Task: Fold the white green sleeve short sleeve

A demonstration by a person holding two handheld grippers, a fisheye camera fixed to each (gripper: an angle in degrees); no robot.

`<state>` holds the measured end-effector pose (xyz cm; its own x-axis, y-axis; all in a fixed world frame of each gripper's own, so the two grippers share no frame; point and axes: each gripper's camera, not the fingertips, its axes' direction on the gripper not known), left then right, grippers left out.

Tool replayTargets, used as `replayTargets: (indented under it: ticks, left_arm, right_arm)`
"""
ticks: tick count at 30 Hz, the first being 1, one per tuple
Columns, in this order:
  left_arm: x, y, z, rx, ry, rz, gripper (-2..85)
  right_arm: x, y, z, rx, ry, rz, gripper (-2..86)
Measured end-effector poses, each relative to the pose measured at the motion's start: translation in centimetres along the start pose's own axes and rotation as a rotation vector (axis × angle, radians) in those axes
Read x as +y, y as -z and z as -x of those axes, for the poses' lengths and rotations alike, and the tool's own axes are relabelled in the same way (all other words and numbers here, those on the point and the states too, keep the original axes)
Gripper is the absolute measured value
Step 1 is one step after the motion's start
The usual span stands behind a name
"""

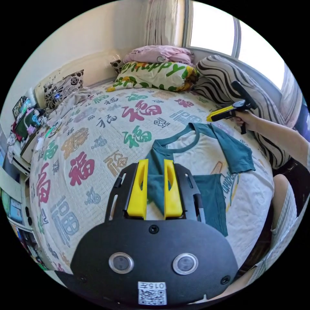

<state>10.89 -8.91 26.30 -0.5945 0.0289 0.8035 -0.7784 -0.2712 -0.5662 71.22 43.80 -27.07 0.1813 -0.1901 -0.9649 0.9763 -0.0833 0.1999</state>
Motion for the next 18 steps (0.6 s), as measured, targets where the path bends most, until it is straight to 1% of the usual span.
replayTargets:
  ticks: [2,4,8,10,12,15,17,18]
  left_arm:
    - [-4.1,-3.4,-0.4,-0.034,-0.018,0.098,7.3]
    - [-6.8,-6.6,-0.5,-0.015,-0.024,0.16,7.3]
    - [-9.2,-12.5,0.2,0.066,0.02,0.293,7.7]
    - [-9.3,-12.7,0.0,0.062,-0.003,0.278,6.0]
    - [-9.7,-12.8,-0.3,0.121,-0.058,0.305,2.5]
    - [-10.6,-12.3,-0.9,0.093,-0.097,0.339,1.1]
    - [-10.8,-10.9,-1.3,0.056,-0.115,0.311,0.8]
    - [-10.8,-9.5,-1.5,0.044,-0.115,0.275,0.7]
  right_arm:
    - [-0.7,-0.3,0.0,0.035,0.013,0.035,9.4]
    - [-1.1,-0.4,-0.5,0.071,0.003,0.068,9.7]
    - [-0.9,-0.6,-1.9,0.002,-0.014,0.163,9.7]
    - [-0.3,0.4,-1.8,-0.004,0.037,0.16,7.5]
    - [0.4,1.6,-1.1,-0.034,0.127,0.198,1.9]
    - [1.1,3.0,-0.1,-0.047,0.199,0.273,0.5]
    - [1.7,4.6,0.6,-0.016,0.214,0.257,0.1]
    - [2.2,6.1,1.0,0.007,0.219,0.218,-0.1]
